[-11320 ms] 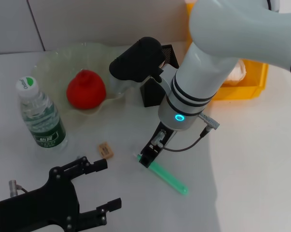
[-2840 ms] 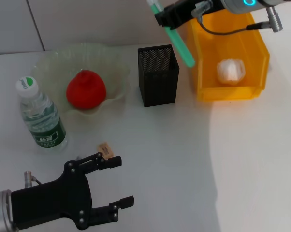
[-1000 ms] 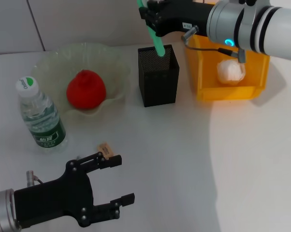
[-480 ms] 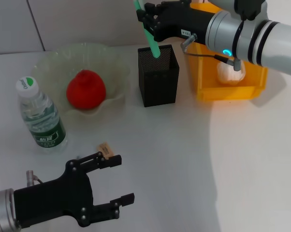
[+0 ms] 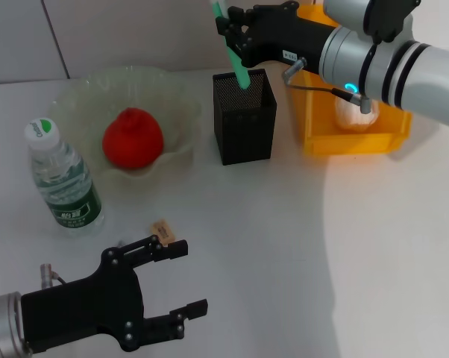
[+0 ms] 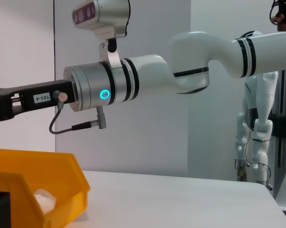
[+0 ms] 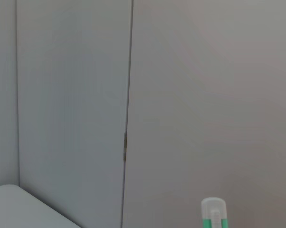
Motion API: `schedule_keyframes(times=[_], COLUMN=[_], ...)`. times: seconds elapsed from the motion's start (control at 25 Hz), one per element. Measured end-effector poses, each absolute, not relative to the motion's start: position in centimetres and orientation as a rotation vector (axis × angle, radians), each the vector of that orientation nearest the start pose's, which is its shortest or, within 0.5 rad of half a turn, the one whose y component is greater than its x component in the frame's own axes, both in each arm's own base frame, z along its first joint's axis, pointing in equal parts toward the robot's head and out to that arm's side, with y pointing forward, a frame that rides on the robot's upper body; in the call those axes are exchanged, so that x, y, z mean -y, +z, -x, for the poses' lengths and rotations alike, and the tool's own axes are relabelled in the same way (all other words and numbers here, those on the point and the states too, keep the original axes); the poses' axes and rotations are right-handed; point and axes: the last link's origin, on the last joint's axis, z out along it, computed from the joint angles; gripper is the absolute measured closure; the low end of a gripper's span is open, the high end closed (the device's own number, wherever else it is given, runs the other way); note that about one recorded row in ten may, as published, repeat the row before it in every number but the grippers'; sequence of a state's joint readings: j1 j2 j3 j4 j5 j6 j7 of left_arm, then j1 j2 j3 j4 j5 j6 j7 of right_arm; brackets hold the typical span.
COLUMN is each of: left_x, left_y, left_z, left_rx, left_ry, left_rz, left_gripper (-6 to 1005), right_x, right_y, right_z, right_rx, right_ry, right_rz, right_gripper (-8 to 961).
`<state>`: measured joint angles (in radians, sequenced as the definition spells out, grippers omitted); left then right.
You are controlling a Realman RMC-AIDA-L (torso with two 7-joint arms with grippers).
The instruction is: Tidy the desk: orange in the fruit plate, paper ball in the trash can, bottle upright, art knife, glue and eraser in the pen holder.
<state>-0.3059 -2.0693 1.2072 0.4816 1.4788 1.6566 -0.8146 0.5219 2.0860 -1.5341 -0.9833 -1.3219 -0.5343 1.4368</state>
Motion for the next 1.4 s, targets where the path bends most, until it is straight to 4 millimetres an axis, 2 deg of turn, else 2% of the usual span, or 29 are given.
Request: schedule_keyframes(times=[0.32, 0.68, 0.72, 0.84, 0.88, 0.92, 1.04, 1.08, 1.12, 1.24, 1.36, 1.4], left_x=[-23.8, -23.6, -23.7, -23.7, -23.7, -23.7, -23.8, -23.9, -24.0, -24.8, -26.4, -26.4], left_y=[-4.8, -4.7, -4.6, -4.5, -4.5, -4.4, -3.9, -3.9, -3.7, -3.2, -2.5, -2.5], left_z=[26.8, 26.9, 26.9, 26.8, 26.8, 26.8, 27.1, 27.1, 27.2, 27.1, 26.9, 26.9], left_rx=[0.149, 0.159, 0.158, 0.152, 0.152, 0.15, 0.162, 0.166, 0.179, 0.242, 0.363, 0.363], left_ry=[-1.025, -1.03, -1.031, -1.037, -1.037, -1.044, -1.049, -1.048, -1.048, -1.042, -0.971, -0.971], left_rz=[2.767, 2.758, 2.755, 2.752, 2.752, 2.747, 2.711, 2.704, 2.693, 2.682, 2.696, 2.696], left_gripper=[229, 229, 229, 229, 229, 229, 229, 229, 229, 229, 229, 229], right_x=[-42.3, -41.4, -41.1, -39.5, -38.1, -38.1, -35.7, -34.1, -34.1, -32.4, -30.9, -30.6], right_y=[-2.9, -3.0, -2.8, -1.4, 0.1, 0.1, 2.9, 4.6, 4.6, 6.0, 6.0, 6.0], right_z=[-15.6, -16.6, -16.6, -16.3, -16.5, -16.5, -17.1, -17.8, -17.8, -19.1, -20.5, -20.9], right_rx=[-0.41, -0.408, -0.406, -0.385, -0.398, -0.398, -0.431, -0.438, -0.438, -0.41, -0.367, -0.355], right_ry=[0.62, 0.61, 0.627, 0.723, 0.816, 0.816, 0.981, 1.06, 1.06, 1.055, 0.939, 0.894], right_rz=[2.251, 2.259, 2.263, 2.278, 2.288, 2.288, 2.327, 2.372, 2.372, 2.453, 2.582, 2.619], right_gripper=[600, 584, 538, 402, 356, 323, 224, 191, 191, 191, 191, 192])
